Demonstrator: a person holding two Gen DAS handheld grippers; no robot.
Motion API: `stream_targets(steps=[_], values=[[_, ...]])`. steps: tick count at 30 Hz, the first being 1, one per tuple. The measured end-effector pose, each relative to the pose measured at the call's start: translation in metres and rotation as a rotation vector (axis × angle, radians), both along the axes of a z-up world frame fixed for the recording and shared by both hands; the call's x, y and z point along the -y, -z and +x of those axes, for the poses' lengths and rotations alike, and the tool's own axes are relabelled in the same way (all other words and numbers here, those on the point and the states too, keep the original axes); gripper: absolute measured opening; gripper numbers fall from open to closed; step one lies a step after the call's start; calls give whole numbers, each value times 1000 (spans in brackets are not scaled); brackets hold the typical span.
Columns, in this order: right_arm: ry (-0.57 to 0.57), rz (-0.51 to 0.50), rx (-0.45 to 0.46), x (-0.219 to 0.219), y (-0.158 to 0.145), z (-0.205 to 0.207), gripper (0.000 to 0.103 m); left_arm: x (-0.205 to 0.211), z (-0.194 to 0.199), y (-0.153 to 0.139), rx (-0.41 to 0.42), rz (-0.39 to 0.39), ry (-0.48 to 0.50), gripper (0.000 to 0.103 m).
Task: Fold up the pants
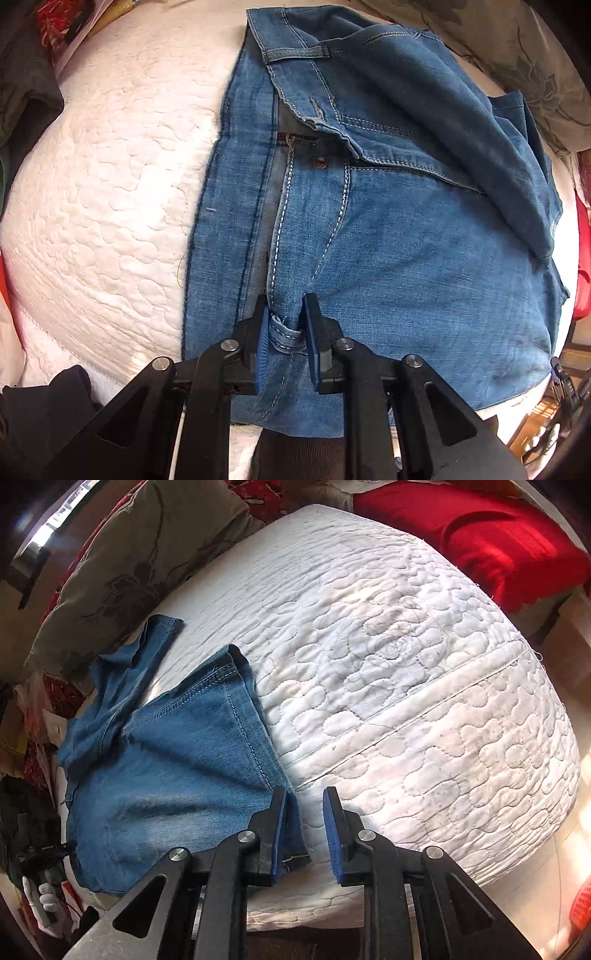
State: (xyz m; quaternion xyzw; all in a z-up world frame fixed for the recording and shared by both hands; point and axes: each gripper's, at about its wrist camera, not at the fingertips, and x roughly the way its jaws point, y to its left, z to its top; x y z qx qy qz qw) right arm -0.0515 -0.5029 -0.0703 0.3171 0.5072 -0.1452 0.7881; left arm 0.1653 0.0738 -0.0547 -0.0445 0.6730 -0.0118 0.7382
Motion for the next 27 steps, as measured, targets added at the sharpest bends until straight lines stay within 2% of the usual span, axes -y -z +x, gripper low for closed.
stream_targets(steps=[2,4,6,8,10,12,14,15,17,22,27], values=[[14,-14,43,3,-15,-5,23,-10,-6,-10,11,-59,-7,19],[-3,-44,83,2,-34,-1,30,-19,-11,-26,47,-77,-5,18],[-47,-72,119,-7,-52,19,44,-25,-12,-49,103,-84,-5,19],[-103,-93,148,-23,-67,47,54,-33,-2,-68,148,-100,-32,21],[-159,-90,169,-38,-74,78,56,-49,18,-66,155,-159,-66,35],[-210,-71,184,-57,-73,115,56,-63,43,-67,153,-209,-121,58],[-241,-64,186,-68,-69,152,56,-69,74,-62,132,-248,-159,61],[-255,-62,188,-72,-66,170,56,-61,98,-46,114,-251,-177,61],[-284,-68,186,-80,-59,208,57,-65,122,-34,85,-258,-212,61],[-426,-128,159,-112,-41,284,60,-61,152,0,17,-270,-256,61],[-576,-220,102,-159,-12,332,60,-57,166,19,10,-239,-260,61]])
